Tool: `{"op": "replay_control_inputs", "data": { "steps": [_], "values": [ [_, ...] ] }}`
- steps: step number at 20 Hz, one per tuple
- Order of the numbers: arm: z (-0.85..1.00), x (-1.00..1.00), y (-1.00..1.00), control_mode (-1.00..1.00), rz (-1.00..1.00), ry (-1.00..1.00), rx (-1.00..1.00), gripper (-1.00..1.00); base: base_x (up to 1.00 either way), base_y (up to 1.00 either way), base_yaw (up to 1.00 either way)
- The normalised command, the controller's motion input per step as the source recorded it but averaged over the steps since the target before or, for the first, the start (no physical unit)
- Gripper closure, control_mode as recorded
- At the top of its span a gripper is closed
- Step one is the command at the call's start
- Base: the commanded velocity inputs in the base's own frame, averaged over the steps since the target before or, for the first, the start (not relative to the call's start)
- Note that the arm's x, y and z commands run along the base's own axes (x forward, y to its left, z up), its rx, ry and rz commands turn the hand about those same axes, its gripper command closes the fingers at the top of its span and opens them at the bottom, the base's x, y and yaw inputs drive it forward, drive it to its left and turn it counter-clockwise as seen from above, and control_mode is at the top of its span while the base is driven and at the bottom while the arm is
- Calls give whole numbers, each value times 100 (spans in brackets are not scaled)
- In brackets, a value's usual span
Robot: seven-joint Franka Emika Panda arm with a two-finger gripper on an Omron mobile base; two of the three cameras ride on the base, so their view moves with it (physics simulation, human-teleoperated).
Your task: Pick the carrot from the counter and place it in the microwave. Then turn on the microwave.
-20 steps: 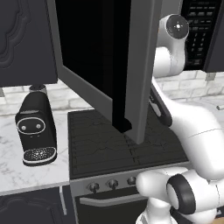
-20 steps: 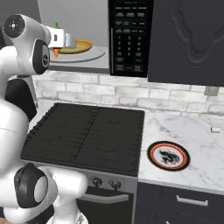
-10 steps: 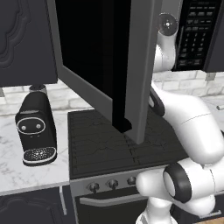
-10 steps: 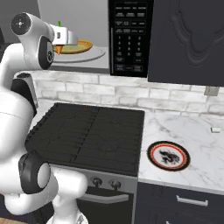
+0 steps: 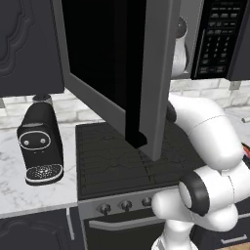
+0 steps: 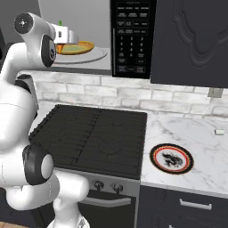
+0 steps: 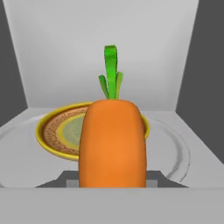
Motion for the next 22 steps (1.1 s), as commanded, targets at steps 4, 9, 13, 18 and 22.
{"op": "replay_control_inputs", "data": {
  "steps": [4,9,13,18,22],
  "values": [
    [-1,33,15,-100,0,0,0,100,0,0,0],
    [0,37,3,-100,0,0,0,100,0,0,0],
    [-6,29,2,-100,0,0,0,100,0,0,0],
    [-16,21,1,-100,0,0,0,100,0,0,0],
    [-14,22,4,-100,0,0,0,100,0,0,0]
  ]
}}
